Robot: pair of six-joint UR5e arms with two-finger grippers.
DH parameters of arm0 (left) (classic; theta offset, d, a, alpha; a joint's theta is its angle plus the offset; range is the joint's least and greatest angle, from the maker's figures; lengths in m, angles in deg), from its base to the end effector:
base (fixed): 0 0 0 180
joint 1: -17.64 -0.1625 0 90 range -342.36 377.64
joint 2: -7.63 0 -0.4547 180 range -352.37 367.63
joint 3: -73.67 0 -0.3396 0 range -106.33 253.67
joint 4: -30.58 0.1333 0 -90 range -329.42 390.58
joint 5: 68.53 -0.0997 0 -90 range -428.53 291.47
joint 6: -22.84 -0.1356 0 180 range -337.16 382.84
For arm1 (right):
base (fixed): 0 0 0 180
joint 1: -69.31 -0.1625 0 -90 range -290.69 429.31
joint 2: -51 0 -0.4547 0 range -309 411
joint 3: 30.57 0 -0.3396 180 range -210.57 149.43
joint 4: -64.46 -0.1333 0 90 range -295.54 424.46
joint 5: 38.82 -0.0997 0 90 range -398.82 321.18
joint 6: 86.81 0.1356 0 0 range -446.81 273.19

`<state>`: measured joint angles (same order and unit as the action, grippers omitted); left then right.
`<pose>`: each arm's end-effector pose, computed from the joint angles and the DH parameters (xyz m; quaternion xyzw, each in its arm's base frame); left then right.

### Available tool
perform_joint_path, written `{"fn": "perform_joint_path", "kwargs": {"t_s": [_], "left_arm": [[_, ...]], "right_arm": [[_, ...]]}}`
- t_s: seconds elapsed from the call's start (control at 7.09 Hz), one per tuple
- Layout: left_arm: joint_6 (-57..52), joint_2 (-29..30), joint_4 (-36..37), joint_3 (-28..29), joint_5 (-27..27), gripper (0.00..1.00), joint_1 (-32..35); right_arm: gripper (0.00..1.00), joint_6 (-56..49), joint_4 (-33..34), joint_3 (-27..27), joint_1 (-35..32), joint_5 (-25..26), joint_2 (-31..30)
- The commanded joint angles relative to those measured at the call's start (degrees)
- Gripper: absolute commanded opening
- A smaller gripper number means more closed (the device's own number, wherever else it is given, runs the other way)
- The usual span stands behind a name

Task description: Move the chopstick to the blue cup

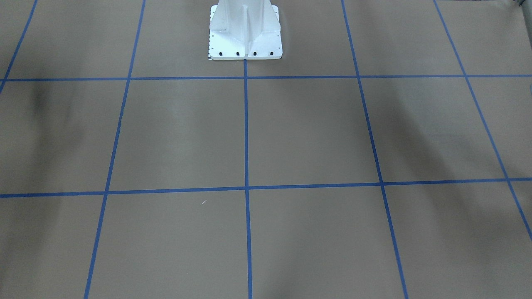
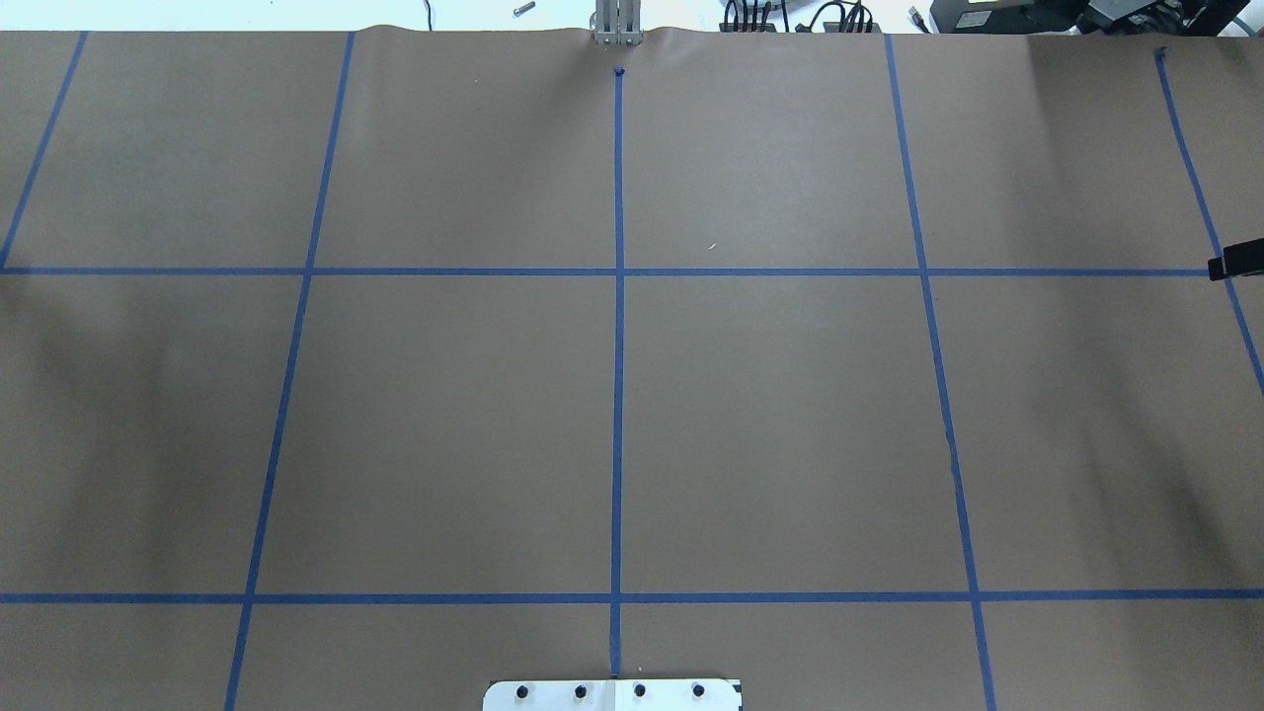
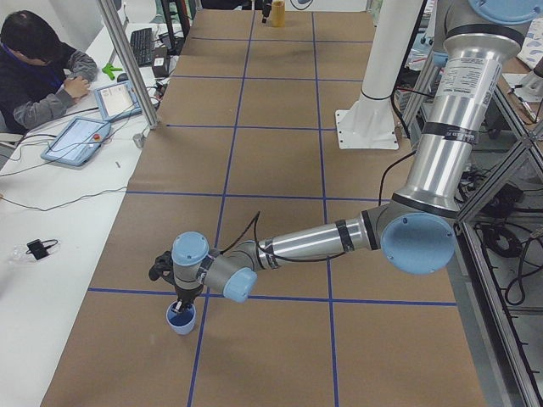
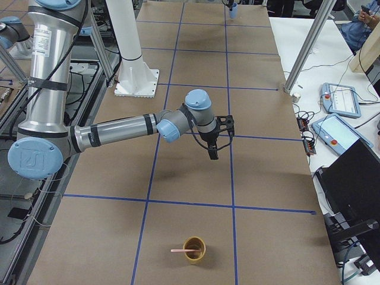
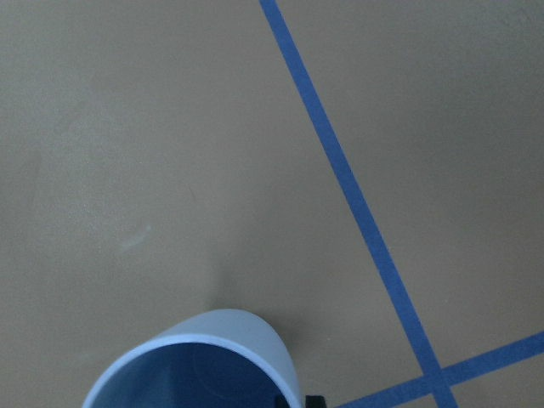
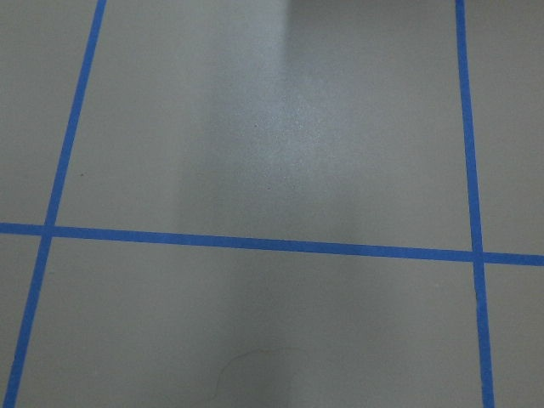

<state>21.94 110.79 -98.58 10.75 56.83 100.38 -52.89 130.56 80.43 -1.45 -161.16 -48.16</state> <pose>0.0177 -0.5728 0.7445 0.1914 0.3075 0.1323 0.9227 -0.0770 -0.4051 0.5765 0.1450 -0.3689 0.0320 0.9175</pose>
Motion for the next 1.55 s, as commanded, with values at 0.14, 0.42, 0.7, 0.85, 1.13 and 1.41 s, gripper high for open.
{"fn": "perform_joint_path", "kwargs": {"t_s": [0.14,0.42,0.7,0.85,1.13,1.41], "left_arm": [[4.4,-0.3,19.1,-20.9,0.0,0.00,2.0],[18.9,-1.3,20.1,-30.0,-0.4,0.00,-1.6],[37.5,-0.7,20.4,-37.4,-0.6,0.00,-10.0],[44.2,-0.6,20.5,-40.9,-1.9,0.00,-12.8],[54.9,5.2,26.9,-45.0,-3.6,0.00,-21.3],[64.0,18.3,43.2,-46.4,-14.6,0.00,-33.4]], "right_arm": [[1.00,0.1,-0.1,-0.1,0.0,-0.2,-0.1],[1.00,0.0,-0.2,-0.1,0.0,-0.1,-0.2],[1.00,0.1,-0.3,-0.1,0.0,-0.3,-0.2],[1.00,0.1,-0.3,-0.2,0.0,-0.2,-0.3],[1.00,0.1,-0.3,-0.2,0.0,-0.2,-0.4],[1.00,0.1,-0.3,-0.2,0.0,-0.4,-0.5]]}}
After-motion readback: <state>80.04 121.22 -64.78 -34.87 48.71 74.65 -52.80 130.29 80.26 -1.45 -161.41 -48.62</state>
